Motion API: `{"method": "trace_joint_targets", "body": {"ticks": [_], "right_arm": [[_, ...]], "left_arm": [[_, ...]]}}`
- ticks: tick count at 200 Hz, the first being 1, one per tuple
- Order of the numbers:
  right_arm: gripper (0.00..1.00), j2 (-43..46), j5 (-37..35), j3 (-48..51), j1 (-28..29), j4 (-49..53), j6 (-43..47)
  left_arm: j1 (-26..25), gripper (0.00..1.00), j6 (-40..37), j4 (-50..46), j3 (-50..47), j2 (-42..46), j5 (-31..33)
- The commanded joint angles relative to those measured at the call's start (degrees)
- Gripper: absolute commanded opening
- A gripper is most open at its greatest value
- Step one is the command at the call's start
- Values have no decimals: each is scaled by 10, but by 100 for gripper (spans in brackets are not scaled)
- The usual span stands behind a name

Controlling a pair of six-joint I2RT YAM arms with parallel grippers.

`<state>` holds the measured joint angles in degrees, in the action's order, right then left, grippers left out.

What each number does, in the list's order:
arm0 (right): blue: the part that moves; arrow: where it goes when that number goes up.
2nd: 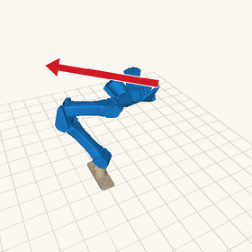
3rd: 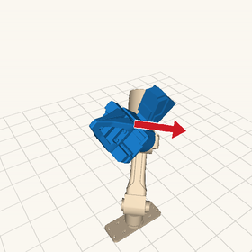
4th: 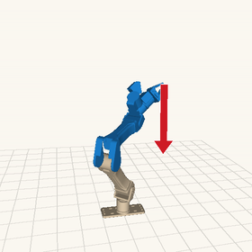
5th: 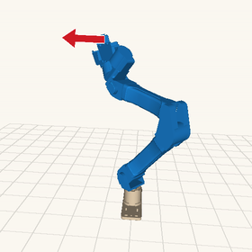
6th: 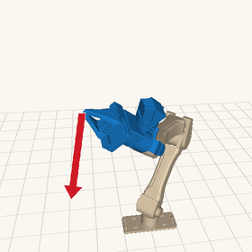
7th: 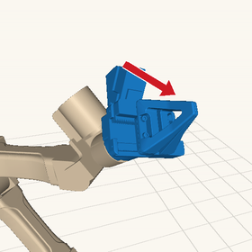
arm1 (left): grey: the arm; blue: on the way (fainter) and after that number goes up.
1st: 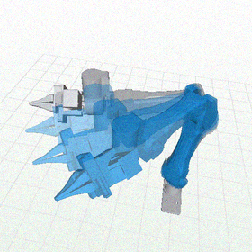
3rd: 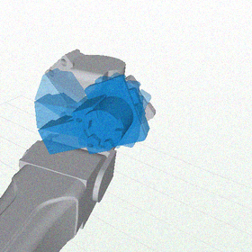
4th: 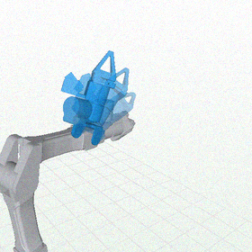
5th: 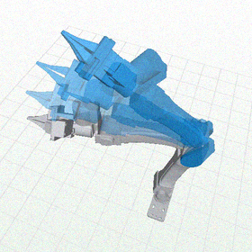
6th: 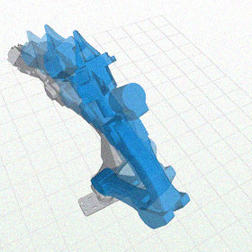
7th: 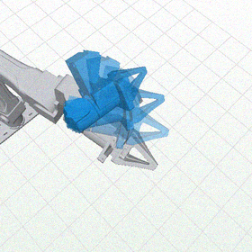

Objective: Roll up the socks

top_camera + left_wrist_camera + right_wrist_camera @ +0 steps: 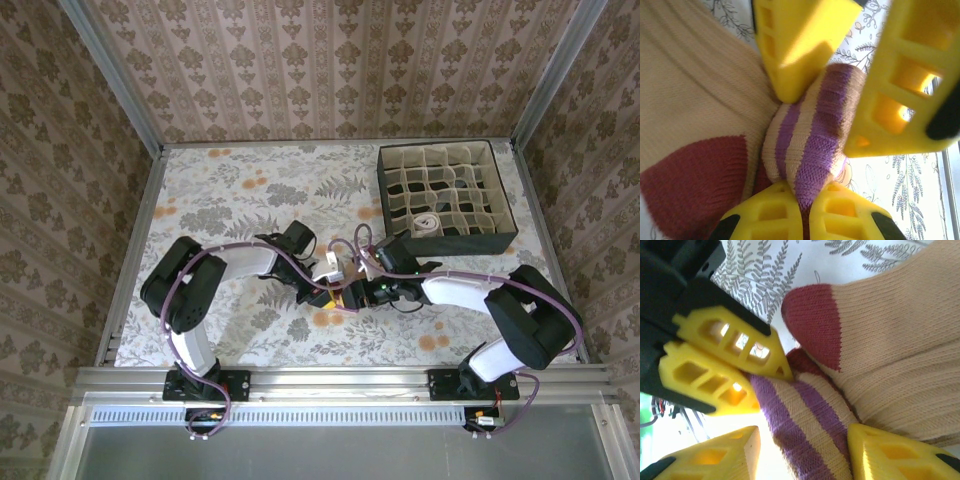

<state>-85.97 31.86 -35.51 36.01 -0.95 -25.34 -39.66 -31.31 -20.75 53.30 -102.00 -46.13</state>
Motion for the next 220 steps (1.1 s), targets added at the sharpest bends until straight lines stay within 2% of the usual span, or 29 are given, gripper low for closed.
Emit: {"method": "trace_joint_targets", "body": {"ticks": [1,29,43,77,101,132,153,185,220], "right_arm": [[50,1,-12,0,18,45,24],[49,-12,-53,-21,35,70,32],[44,-20,-74,-30,39,80,29],[12,-29,-108,-46,39,119,24],[3,-33,-104,-45,26,142,10],[0,-47,-72,-23,-11,122,-45],[0,-68,-87,-35,-17,151,-48],[1,-116,-82,-76,-17,206,-23],[2,-127,-73,-102,-17,226,-4]], "left_arm": [[13,0,34,11,4,-14,-16],[17,0,52,13,6,-22,-14],[17,0,56,17,2,-21,-14],[17,2,52,46,-23,4,-7],[17,9,32,92,-64,52,4],[19,19,1,164,-124,130,32],[19,26,-14,203,-155,174,56],[-1,28,-85,243,-198,238,77],[-85,34,-200,329,-263,319,253]]}}
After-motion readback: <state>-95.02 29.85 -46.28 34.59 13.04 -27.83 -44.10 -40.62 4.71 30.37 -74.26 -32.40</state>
